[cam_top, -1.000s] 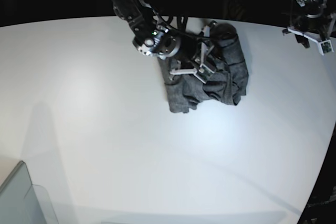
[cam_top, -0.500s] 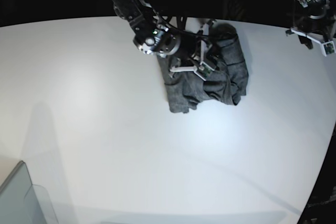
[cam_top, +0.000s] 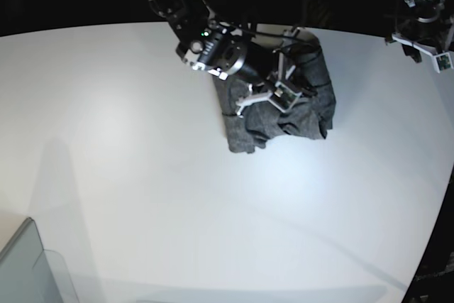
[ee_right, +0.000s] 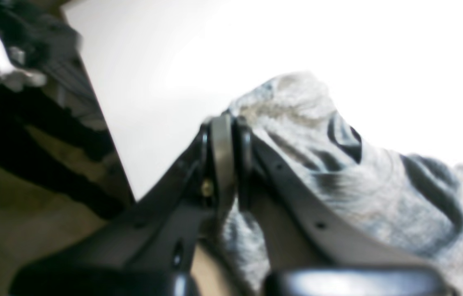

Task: Layout the t-shirt on the table in an organized manner, then fold the t-shirt properly
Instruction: 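Press the folded bundle flat with the right gripper, then grasp the bundle's edges with both grippers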

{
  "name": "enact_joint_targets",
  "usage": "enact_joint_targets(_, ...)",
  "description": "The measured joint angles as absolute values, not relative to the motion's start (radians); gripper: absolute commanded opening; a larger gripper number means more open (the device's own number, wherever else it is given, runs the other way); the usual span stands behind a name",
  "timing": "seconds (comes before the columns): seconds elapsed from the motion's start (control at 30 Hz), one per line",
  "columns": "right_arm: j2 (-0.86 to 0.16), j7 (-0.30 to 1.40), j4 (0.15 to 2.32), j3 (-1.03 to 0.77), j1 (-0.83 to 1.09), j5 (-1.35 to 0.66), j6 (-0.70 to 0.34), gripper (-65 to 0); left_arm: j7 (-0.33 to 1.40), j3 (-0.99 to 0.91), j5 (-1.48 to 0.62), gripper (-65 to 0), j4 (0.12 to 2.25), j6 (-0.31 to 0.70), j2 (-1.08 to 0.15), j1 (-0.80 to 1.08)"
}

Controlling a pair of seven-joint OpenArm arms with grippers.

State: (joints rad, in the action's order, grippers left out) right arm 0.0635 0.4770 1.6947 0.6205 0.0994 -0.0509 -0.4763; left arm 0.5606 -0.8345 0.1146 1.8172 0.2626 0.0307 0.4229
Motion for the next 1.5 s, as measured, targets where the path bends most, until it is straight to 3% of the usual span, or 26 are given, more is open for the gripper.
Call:
enact_joint_targets(0.3, 0.067, 0.476, 1.647, 0.815, 0.083, -0.052, -0.477, -65.0, 0.561, -0.834, 0.115, -32.8, 1.819, 0.263, 0.033, 0.424)
enact_joint_targets(0.53, 0.094, 0.474, 1.488, 0.846, 0.011, -0.058, -0.477, -64.5, 0.558, -0.836, 0.115, -32.8, 1.821, 0.263, 0.033, 0.441)
enact_joint_targets(0.77, 0.104, 0.481, 1.467, 0.846, 0.018, -0.057, -0.477, -44.9, 0.557, -0.836, 0.115, -32.7, 1.821, 0.263, 0.033, 0.44)
enact_joint_targets(0.93, 0.08, 0.478, 1.558, 0.844, 0.083, -0.052, -0.476, -38.1, 0.565, -0.836, 0.024, -32.6, 1.884, 0.262, 0.033, 0.438)
enact_joint_targets(1.17, -0.072, 0.479, 1.715, 0.759, 0.13, -0.057, -0.48, -37.3, 0.569, -0.795, -0.271, -32.5, 1.948, 0.257, 0.031, 0.424)
enact_joint_targets(1.5, -0.136, 0.482, 1.769, 0.583, 0.225, -0.057, -0.481, -37.3, 0.574, -0.501, -0.334, -32.5, 1.89, 0.237, 0.033, 0.298)
